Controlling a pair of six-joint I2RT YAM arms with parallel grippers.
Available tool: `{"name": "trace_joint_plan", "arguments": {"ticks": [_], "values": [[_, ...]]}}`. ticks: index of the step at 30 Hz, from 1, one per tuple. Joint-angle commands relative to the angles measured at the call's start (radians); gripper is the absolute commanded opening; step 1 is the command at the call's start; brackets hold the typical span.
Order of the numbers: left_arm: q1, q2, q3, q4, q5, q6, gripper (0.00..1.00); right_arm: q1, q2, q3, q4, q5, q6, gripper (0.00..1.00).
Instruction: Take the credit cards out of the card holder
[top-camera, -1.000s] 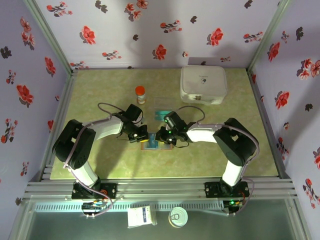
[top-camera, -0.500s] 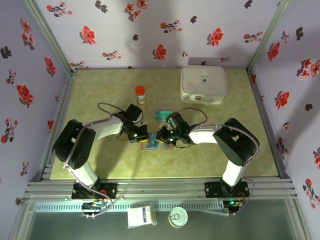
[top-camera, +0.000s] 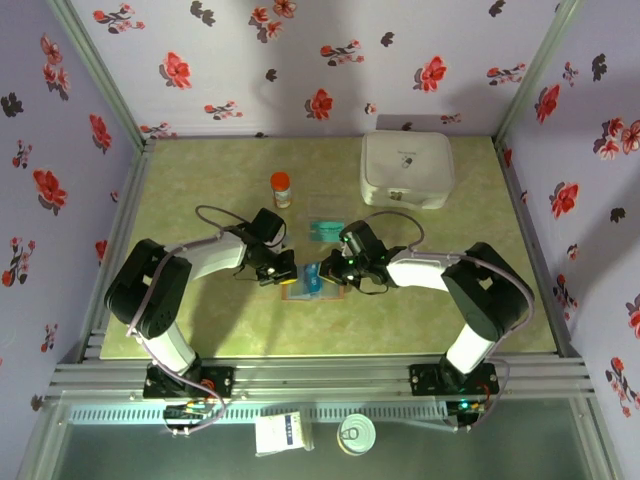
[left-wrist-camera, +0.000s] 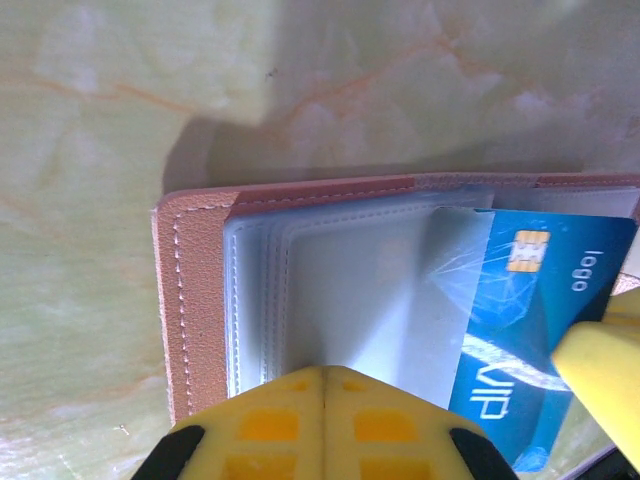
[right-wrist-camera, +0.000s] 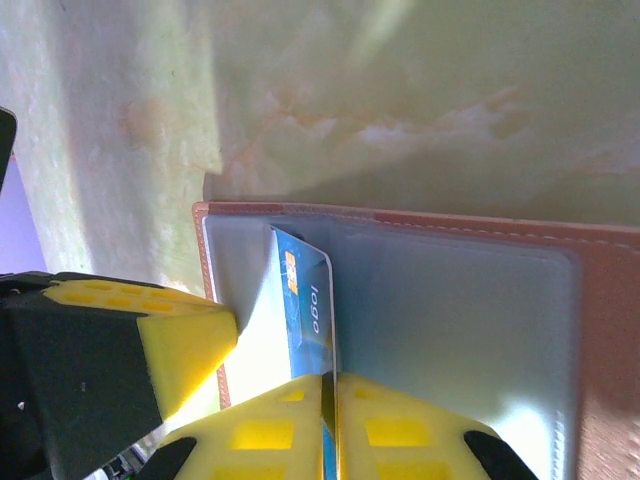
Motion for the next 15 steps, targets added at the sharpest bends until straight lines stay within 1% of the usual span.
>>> {"name": "trace_joint_plan", "arguments": {"ticks": [1,5,8,15], "values": [[-0.005,0.006,-0.002,-0.047,-0.020,0.009,0.01,-0.011,-0.050,0.009,-0.129,0.048,-0.068,0.12],[-0.004,0.003,0.007,-0.048,-0.019,0.010,0.01,-0.011,-0.090,0.064,-0.254,0.082,-0.141,0.09],[-0.003,-0.001,0.015,-0.047,-0.015,0.011,0.04,-0.013,-0.107,0.105,-0.327,0.102,-0.183,0.05],[-0.004,-0.023,0.030,-0.041,-0.002,0.011,0.08,-0.013,-0.113,0.209,-0.480,0.156,-0.262,0.04]]}}
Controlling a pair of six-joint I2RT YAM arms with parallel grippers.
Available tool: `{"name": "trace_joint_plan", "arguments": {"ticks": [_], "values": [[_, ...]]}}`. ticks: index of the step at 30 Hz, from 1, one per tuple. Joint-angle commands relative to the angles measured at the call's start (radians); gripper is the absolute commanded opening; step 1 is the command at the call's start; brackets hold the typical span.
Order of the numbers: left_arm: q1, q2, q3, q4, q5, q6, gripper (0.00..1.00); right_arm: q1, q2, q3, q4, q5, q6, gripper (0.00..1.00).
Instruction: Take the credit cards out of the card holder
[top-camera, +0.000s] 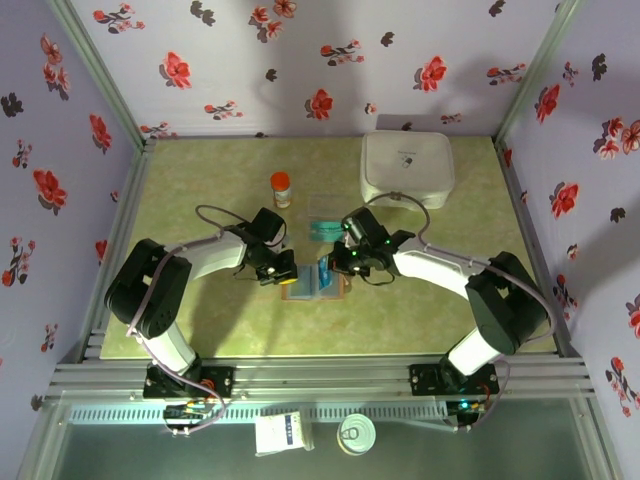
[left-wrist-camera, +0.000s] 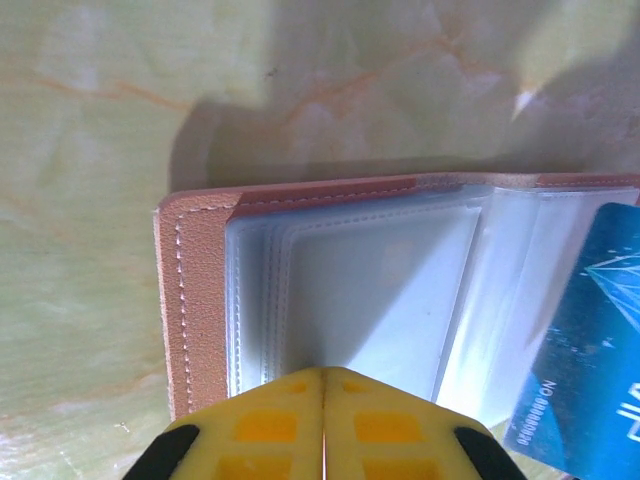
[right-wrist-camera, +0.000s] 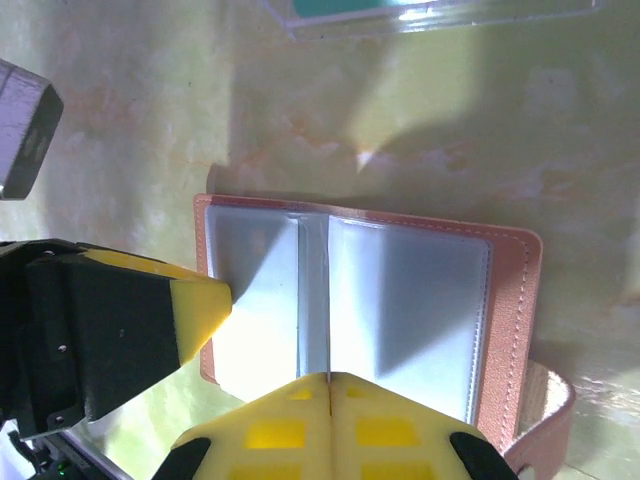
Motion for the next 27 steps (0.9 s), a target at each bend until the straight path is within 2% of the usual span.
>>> {"name": "trace_joint_plan", "arguments": {"ticks": [1,6,10,16,24,27], "values": [[-0.005,-0.027,0.026,-0.032,0.001,0.010,0.08,-0.007,-0.019,0.060,-0.140,0.066,-0.082,0.03],[-0.001,-0.049,0.032,-0.037,0.004,0.012,0.10,-0.007,-0.007,0.138,-0.244,0.109,-0.170,0.03],[0.008,-0.070,0.026,-0.031,0.003,0.012,0.12,-0.007,0.026,0.217,-0.322,0.136,-0.322,0.01],[0.037,-0.117,-0.007,-0.031,-0.013,0.012,0.14,-0.008,0.112,0.339,-0.441,0.111,-0.675,0.00],[0.077,-0.179,-0.068,-0.040,-0.027,0.012,0.14,-0.034,0.207,0.512,-0.588,0.182,-1.221,0.00],[0.089,-0.214,-0.092,-0.045,-0.048,0.016,0.15,-0.043,0.244,0.575,-0.638,0.217,-1.376,0.00]]}}
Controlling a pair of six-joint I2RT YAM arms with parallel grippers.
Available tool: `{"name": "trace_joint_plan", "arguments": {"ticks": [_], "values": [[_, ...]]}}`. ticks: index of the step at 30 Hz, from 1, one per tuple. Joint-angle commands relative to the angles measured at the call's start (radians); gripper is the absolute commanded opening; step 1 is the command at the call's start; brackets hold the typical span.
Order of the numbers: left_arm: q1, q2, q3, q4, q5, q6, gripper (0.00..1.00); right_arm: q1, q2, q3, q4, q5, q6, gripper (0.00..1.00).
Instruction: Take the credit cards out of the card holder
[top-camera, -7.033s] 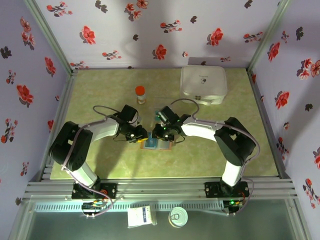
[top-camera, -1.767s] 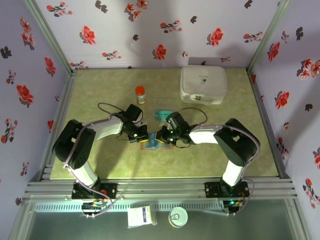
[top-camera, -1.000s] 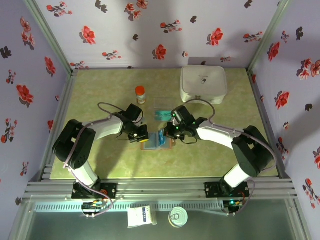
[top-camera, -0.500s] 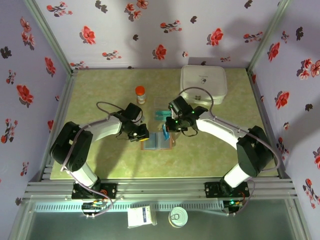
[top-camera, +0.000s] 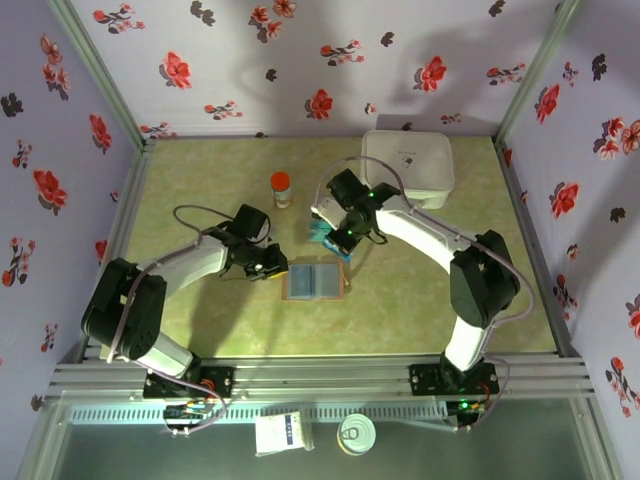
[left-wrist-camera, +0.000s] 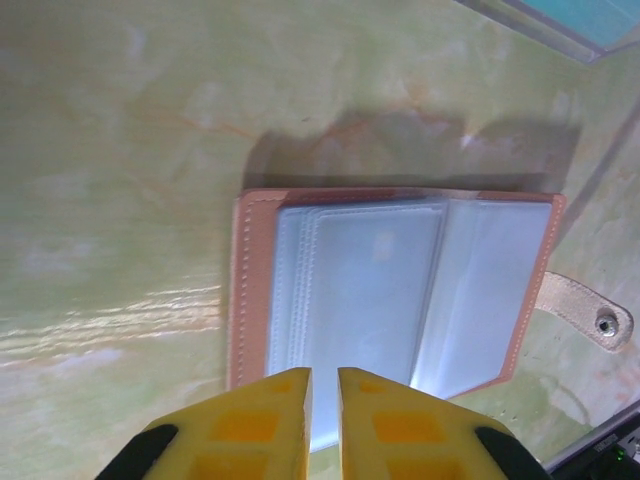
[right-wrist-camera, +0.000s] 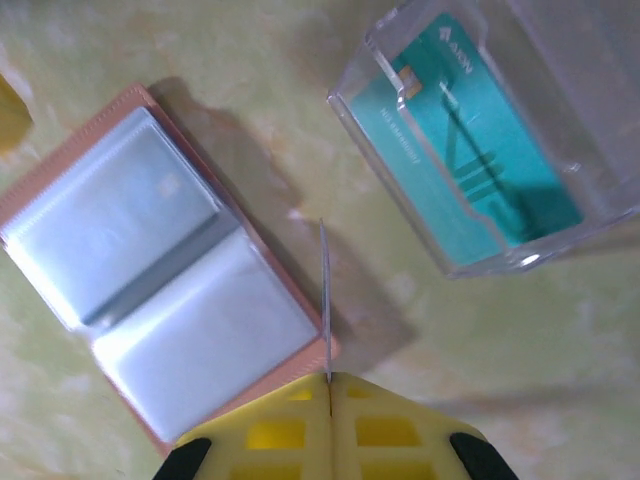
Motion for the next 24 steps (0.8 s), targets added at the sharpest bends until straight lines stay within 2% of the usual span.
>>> {"name": "trace_joint_plan", "arguments": {"ticks": [1,7,19,24], "values": [[0.022,-0.052,-0.036,-0.030,-0.031,0.015,0.15,-0.017,0.045,0.090,-0.115,0.050,-0.306,0.00],[0.037,-0.079,-0.065,-0.023,-0.033,0.003,0.17,-0.078,0.169,0.314,-0.216,-0.046,-0.405,0.00],[0.040,-0.113,-0.075,-0.041,-0.043,-0.010,0.17,-0.134,0.461,0.777,-0.434,-0.175,-0.522,0.00],[0.042,-0.120,-0.079,-0.042,-0.049,-0.017,0.17,-0.145,0.549,0.885,-0.457,-0.195,-0.529,0.00]]}}
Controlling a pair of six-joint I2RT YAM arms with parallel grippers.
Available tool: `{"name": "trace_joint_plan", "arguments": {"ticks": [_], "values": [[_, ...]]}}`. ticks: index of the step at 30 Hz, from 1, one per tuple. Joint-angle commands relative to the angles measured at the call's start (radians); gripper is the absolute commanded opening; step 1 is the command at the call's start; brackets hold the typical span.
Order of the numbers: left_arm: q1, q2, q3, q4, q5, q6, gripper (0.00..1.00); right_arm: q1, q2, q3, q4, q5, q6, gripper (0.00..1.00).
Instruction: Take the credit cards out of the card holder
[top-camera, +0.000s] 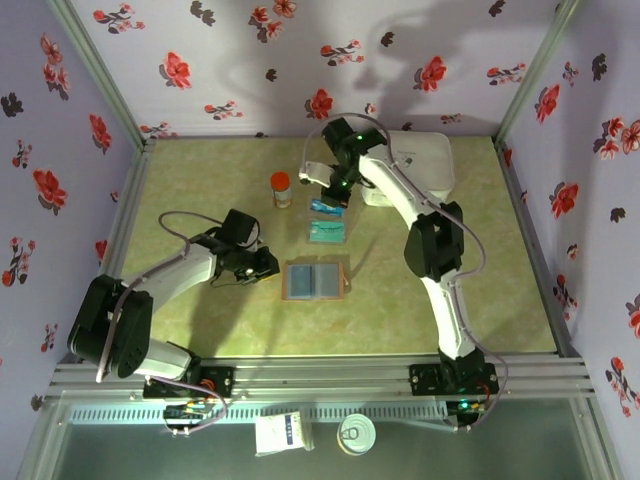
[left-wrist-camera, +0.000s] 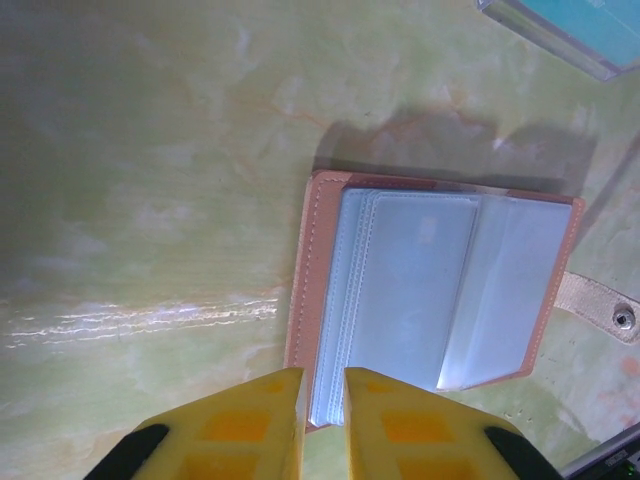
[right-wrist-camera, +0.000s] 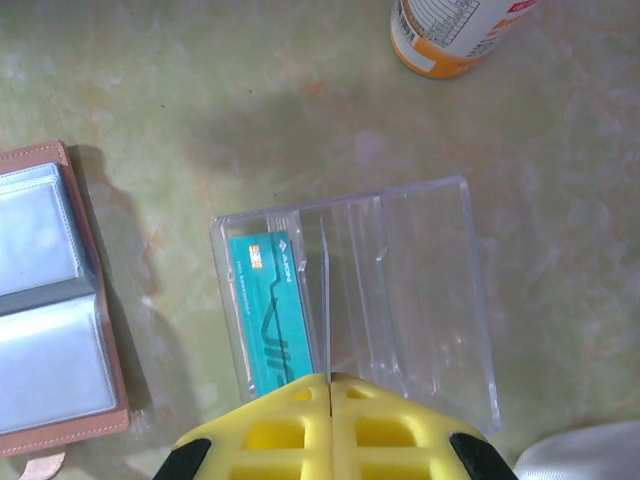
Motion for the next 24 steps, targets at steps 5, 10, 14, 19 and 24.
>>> {"name": "trace_joint_plan", "arguments": {"ticks": [5,10,14,19,24], "values": [[0.012,-0.023,-0.011,-0.038,-0.021,-0.012,0.17,-0.015,0.075,0.051,-0.054,-0.055,-0.051,0.00],[0.014,-0.030,-0.017,-0.041,-0.022,-0.012,0.17,-0.021,0.111,0.058,-0.054,-0.063,-0.059,0.00],[0.016,-0.035,-0.023,-0.041,-0.023,-0.011,0.17,-0.021,0.130,0.074,-0.066,-0.061,-0.060,0.00],[0.019,-0.037,-0.025,-0.040,-0.023,-0.012,0.17,-0.027,0.126,0.124,-0.085,-0.048,-0.060,0.00],[0.019,-0.035,-0.023,-0.039,-0.021,-0.010,0.17,-0.038,0.104,0.165,-0.078,-0.056,-0.059,0.00]]}}
